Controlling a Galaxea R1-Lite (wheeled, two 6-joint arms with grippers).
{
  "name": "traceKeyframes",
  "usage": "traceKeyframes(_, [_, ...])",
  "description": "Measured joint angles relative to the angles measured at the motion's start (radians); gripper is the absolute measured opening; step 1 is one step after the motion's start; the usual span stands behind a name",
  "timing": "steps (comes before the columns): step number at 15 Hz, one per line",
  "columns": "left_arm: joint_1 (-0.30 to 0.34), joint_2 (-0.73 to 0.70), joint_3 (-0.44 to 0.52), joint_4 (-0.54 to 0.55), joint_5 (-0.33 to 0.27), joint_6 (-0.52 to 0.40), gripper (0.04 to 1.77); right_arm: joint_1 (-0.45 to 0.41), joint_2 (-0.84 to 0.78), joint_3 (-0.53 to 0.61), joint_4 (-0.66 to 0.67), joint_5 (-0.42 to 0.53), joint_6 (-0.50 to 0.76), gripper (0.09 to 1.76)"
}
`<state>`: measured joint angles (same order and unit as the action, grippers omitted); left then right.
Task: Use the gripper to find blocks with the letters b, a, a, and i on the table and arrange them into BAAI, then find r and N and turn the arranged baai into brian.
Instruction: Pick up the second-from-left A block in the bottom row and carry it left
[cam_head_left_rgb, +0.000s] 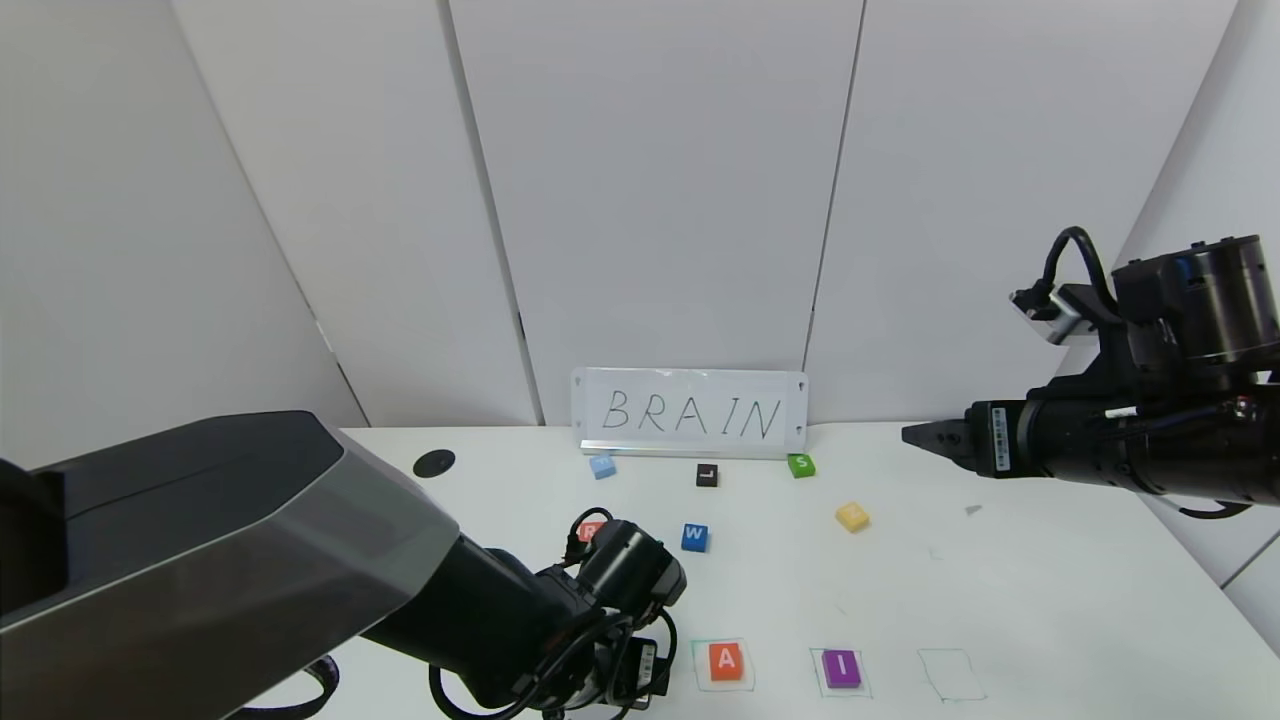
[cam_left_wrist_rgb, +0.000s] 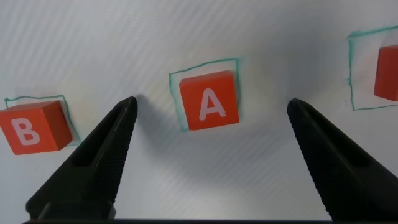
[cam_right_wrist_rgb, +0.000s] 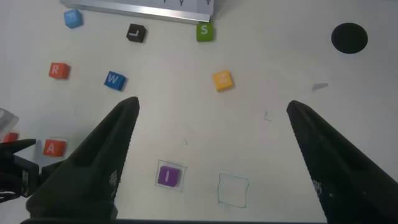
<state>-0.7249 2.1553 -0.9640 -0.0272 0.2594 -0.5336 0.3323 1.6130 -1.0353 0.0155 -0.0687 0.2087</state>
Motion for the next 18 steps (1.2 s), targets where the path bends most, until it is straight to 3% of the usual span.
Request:
traceKeyframes(5, [0.001,0.023,-0.013,-0.004,0.000,-0.002,1.72,-0.001,0.000,0.000,0.000,0.000,0.000,1.71])
traceKeyframes(14, [0.001,0.025,-0.012,-0.003,0.010,-0.002,0.51,0.000,0.001,0.000,0.000,0.000,0.000,1.71])
traceKeyframes(18, [0.001,0.025,-0.013,-0.002,0.011,-0.002,0.51,0.000,0.004,0.001,0.000,0.000,0.000,1.71])
